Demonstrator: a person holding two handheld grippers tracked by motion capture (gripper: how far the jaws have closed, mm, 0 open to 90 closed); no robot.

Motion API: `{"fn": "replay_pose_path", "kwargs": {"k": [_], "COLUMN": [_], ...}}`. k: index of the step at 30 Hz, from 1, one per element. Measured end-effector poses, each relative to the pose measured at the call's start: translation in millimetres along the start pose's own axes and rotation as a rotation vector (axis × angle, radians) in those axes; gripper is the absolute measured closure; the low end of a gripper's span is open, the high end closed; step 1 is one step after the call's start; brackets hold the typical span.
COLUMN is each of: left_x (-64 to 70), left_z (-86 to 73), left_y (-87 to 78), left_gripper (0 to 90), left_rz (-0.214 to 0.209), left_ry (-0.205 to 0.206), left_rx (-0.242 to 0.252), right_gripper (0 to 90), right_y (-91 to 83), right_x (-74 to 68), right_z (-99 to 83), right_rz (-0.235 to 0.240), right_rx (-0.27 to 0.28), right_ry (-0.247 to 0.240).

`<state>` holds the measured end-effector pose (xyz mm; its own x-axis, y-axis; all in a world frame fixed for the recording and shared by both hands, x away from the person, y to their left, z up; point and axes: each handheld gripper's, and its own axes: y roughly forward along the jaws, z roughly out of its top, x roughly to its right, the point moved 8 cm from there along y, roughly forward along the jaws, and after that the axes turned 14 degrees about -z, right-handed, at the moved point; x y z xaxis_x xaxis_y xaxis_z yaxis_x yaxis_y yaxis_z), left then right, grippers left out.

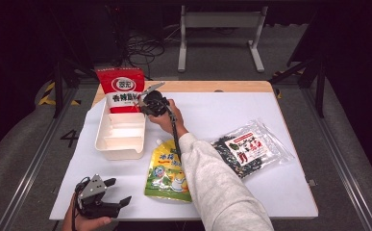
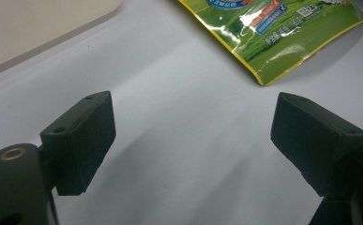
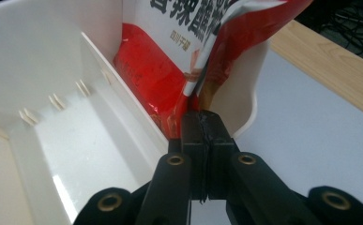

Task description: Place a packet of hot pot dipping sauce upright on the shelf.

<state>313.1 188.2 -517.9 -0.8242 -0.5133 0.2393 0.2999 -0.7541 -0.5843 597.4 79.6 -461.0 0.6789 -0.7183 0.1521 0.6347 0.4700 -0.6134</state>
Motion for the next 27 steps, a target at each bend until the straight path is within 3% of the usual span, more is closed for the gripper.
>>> {"fn": "replay_pose_path", "kwargs": {"k": [2,3,4,7,12,15,19,27], "left_x": [0.7,0.7,1.3,2.3,3.2,3.3,4.5,7.3], "left_z": [1.0,1.0,1.2,2.5,6.8,10.3,10.9,13.8], "left_y": [0.3,0.3,1.3,4.0,6.2,7.8,12.8,18.6], "left_gripper": [15.2,15.2,15.2,15.2,15.8,16.7,17.5,18.7], "left_rz": [-0.001,-0.001,-0.004,-0.005,-0.004,0.002,-0.001,-0.013], "left_ry": [0.000,0.000,-0.004,0.002,0.015,0.014,0.031,0.039], "left_rx": [0.003,0.003,0.002,-0.004,-0.012,0.002,-0.024,-0.045], "right_gripper": [84.5,84.5,84.0,82.8,82.4,82.3,81.9,81.7], "right_y": [-6.6,-6.6,-17.7,-28.3,-62.4,-86.2,-123.0,-173.8], "right_x": [1.7,1.7,4.1,5.0,11.2,16.2,19.7,16.7], "right_z": [1.8,1.8,3.8,2.5,-6.1,-13.1,-28.4,-62.6], "right_rz": [0.004,0.004,-0.008,-0.007,-0.009,-0.013,-0.020,-0.005], "right_rx": [0.021,0.021,0.054,0.063,0.083,0.095,0.101,0.111], "right_ry": [0.028,0.028,0.020,0.016,0.010,0.008,-0.014,-0.055]}}
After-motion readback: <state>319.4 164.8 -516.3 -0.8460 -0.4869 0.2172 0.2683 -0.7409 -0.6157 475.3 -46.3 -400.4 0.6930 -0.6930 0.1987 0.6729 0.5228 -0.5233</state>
